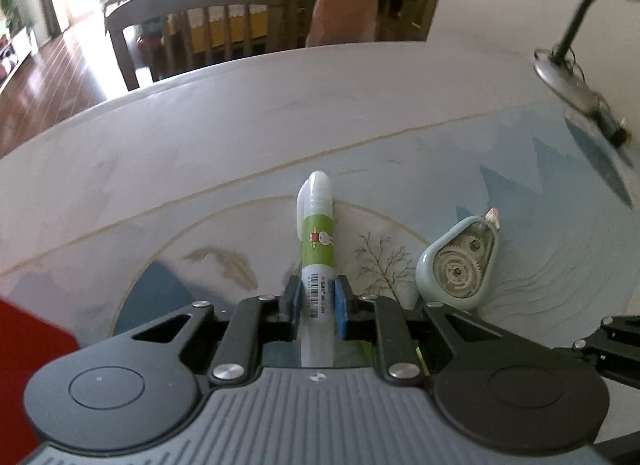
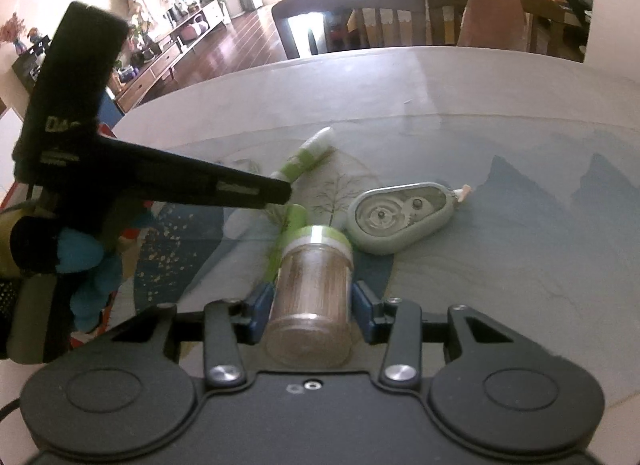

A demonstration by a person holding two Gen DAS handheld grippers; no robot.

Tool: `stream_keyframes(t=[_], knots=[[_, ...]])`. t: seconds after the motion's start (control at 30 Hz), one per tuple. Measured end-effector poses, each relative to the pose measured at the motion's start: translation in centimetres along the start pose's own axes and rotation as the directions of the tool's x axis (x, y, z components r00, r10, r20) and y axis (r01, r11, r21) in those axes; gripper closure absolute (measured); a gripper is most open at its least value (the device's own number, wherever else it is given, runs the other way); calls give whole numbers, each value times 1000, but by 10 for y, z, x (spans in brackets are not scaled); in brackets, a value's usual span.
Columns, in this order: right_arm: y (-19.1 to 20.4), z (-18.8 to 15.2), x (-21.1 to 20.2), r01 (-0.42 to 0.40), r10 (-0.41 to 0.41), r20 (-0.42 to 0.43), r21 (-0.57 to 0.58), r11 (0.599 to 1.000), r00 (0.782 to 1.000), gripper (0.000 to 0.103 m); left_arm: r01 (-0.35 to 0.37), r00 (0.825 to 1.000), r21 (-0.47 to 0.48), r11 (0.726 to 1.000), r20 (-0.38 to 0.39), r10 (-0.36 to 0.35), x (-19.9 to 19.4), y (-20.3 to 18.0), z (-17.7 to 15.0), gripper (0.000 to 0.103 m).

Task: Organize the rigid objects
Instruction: 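Grasp the white-and-green marker with the left tool while the right tool grasps the wooden jar, then carry the marker and wooden jar into the cardboard box and open both tools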

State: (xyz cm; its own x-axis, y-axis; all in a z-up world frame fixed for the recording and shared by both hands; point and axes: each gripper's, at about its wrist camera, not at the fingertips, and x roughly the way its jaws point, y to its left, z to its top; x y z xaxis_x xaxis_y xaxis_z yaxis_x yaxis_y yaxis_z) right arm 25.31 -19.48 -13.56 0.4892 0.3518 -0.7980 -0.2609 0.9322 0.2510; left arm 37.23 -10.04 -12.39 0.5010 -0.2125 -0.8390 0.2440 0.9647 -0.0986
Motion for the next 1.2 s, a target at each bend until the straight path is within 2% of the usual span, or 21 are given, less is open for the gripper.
stream_keyframes(t=[0.17, 0.43, 0.9, 1.2], knots=[[-5, -5, -11, -13, 13, -3, 47, 999, 1000, 61, 36, 999, -84, 996, 2, -36, -23, 6, -9, 86], [-5, -15, -34, -31, 30, 14, 81, 996, 999, 61, 71, 997, -164, 984, 3, -72, -58, 5, -35, 86], [14, -22, -69, -37, 32, 63, 68, 997, 997, 61, 77, 995, -227, 971, 74, -62, -113, 15, -53, 86], [42, -12, -85, -49, 46, 101, 30, 998, 994, 61, 115, 987, -254, 960, 138, -82, -154, 30, -57, 86]])
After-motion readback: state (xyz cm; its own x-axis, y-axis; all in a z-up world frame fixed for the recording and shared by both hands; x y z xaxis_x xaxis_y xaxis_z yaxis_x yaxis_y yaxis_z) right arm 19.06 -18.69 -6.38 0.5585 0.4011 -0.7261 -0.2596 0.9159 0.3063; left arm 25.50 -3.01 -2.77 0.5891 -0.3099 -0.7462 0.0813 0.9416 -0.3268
